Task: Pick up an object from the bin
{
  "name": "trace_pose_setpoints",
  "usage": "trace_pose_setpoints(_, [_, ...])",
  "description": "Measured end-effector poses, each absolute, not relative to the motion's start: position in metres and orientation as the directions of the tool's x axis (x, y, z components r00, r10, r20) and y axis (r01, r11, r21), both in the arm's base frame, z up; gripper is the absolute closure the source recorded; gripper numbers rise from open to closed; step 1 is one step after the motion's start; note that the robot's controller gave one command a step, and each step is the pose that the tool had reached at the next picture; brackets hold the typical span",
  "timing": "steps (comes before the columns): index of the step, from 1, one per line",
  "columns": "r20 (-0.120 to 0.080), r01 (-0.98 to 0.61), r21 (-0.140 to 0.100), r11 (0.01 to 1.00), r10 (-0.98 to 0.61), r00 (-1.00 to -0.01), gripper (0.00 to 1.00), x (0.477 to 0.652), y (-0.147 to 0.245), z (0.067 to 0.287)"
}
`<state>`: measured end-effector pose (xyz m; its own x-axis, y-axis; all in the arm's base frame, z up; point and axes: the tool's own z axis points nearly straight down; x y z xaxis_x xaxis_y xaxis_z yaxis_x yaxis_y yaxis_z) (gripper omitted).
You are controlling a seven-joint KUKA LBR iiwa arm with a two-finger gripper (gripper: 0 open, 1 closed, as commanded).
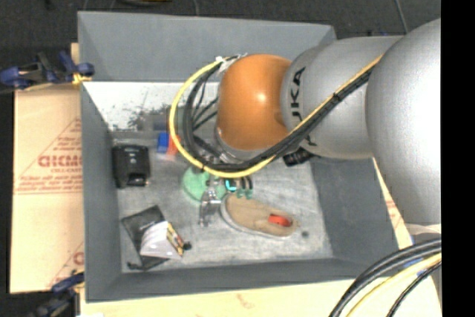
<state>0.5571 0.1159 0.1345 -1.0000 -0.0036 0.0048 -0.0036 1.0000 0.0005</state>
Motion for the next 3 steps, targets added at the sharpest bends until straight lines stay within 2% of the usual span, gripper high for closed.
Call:
trace_pose_setpoints(1, [-0.003, -0.001, 0.001, 1.000, -0.001, -1.000, 0.00, 0.559, 0.116, 0.139])
trace_pose_setpoints(2, [-0.033, -0.116, 0.004, 0.993, -0.115, -0.993, 1.00, 0.609, 0.066, 0.082])
trace_pose_setpoints(3, [-0.033, -0.115, 0.004, 0.993, -0.114, -0.993, 1.00, 0.609, 0.066, 0.082])
